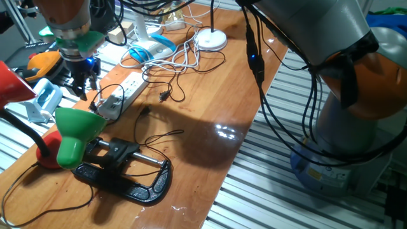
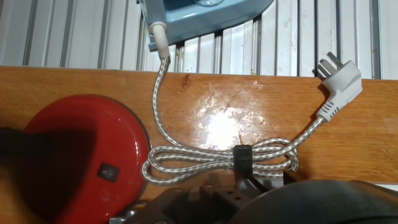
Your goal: Plug in the power cord of the desk lamp, turn on the socket, and light up the desk lamp
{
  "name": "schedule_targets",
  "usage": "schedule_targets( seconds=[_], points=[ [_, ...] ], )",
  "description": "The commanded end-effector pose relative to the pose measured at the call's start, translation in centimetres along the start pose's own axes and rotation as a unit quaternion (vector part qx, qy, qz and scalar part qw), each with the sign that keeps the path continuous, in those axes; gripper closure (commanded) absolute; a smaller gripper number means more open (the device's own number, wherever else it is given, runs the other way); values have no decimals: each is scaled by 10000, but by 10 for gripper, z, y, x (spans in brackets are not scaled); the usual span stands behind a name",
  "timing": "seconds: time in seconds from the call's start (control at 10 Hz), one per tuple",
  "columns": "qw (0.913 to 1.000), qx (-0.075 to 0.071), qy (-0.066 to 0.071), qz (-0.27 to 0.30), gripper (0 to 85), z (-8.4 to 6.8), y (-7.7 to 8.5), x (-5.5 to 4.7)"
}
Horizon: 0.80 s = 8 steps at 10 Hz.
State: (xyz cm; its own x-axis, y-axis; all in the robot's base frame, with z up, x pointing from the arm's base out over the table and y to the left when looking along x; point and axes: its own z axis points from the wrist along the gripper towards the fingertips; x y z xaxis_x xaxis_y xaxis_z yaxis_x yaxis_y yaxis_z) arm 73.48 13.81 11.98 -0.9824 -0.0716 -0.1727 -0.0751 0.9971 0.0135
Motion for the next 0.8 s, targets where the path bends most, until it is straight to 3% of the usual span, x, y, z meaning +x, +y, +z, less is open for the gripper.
schedule_targets(
  seconds=[0.0, 0.3, 0.5, 0.6, 0.7],
  points=[
    [10000, 7, 8, 16, 340, 0, 0, 0],
    [10000, 14, 24, 30, 340, 1, 0, 0],
    [10000, -21, 83, 35, 680, 1, 0, 0],
    [9997, -198, 124, 78, 850, 1, 0, 0],
    [9998, -140, 159, 45, 850, 1, 0, 0]
  ],
)
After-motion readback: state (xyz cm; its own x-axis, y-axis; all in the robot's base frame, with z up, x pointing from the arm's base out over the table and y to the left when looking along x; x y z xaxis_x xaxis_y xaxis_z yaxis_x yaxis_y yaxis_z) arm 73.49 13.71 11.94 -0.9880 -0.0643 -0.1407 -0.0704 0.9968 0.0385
